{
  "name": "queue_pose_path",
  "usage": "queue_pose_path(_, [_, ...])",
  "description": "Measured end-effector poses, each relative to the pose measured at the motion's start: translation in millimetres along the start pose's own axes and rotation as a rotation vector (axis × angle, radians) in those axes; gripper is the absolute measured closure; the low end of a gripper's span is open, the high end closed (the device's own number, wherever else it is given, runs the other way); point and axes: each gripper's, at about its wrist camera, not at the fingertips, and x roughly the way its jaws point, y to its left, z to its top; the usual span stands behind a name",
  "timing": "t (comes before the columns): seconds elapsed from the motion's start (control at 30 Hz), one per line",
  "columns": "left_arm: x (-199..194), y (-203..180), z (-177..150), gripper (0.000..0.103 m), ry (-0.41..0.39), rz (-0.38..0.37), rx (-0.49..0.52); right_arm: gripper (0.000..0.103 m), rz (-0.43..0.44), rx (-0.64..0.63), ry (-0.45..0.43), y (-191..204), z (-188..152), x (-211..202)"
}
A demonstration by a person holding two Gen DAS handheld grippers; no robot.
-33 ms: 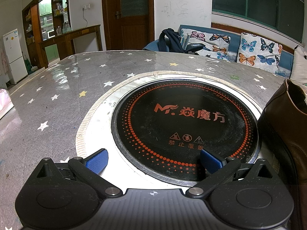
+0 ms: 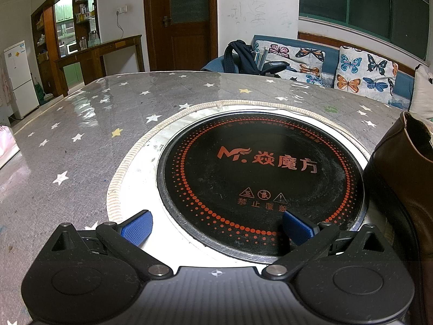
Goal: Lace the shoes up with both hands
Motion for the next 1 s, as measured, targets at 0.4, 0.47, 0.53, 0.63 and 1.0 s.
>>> queue_pose_path(0.4, [0.0, 0.0, 0.1, 0.0, -0.001, 0.0, 0.0, 0.0, 0.0, -0.001, 0.002, 2.3, 1.6, -0.1])
queue_pose_path(0.47, [0.0, 0.0, 0.1, 0.0, -0.001, 0.0, 0.0, 0.0, -0.001, -0.001, 0.002, 2.4, 1.1, 0.5])
queue_pose_path(0.53, [0.0, 0.0, 0.1, 0.0, -0.001, 0.0, 0.0, 0.0, -0.001, -0.001, 0.002, 1.5, 0.6, 0.4])
queue_pose_path(0.63, [-0.1, 0.0, 0.1, 0.0, -0.001, 0.0, 0.0, 0.0, -0.001, -0.001, 0.002, -0.5, 0.3, -0.2])
queue_pose_path(1.0, [-0.9, 0.0, 0.2, 0.0, 0.0, 0.0, 0.0, 0.0, 0.001, 0.0, 0.003, 2.3, 2.0, 0.5])
